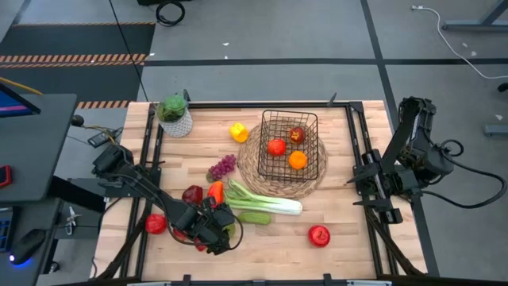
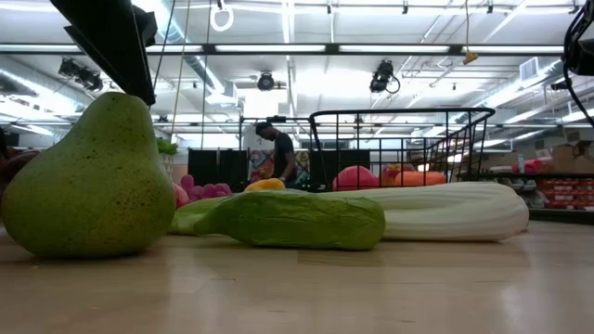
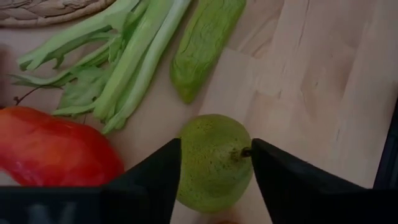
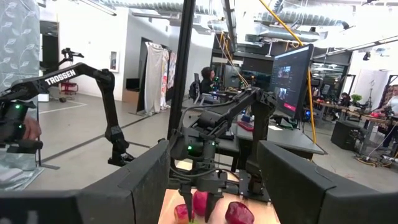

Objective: Build produce basket
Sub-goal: Put the pear into the wire basket

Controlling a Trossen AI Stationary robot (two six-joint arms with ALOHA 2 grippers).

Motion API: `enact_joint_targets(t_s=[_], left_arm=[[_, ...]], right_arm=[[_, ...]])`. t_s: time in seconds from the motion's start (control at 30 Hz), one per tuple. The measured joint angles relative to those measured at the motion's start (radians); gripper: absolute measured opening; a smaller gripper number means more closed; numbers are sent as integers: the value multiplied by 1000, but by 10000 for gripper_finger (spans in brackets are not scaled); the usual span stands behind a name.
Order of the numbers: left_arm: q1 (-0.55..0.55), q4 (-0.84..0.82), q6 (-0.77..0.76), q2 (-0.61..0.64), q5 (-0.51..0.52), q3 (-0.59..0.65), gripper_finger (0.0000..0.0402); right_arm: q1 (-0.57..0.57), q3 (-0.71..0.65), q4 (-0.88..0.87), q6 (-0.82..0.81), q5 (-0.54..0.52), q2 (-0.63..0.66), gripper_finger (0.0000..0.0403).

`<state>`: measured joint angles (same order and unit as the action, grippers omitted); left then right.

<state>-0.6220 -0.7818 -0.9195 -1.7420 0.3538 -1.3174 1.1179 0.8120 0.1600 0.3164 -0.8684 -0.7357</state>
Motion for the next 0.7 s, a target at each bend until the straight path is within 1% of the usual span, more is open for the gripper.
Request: enact_joint_targets(t_s=[0.7], left_arm=[[0,-1,-1,0,0,0,35]], right_arm=[[0,0,0,0,0,0,247]])
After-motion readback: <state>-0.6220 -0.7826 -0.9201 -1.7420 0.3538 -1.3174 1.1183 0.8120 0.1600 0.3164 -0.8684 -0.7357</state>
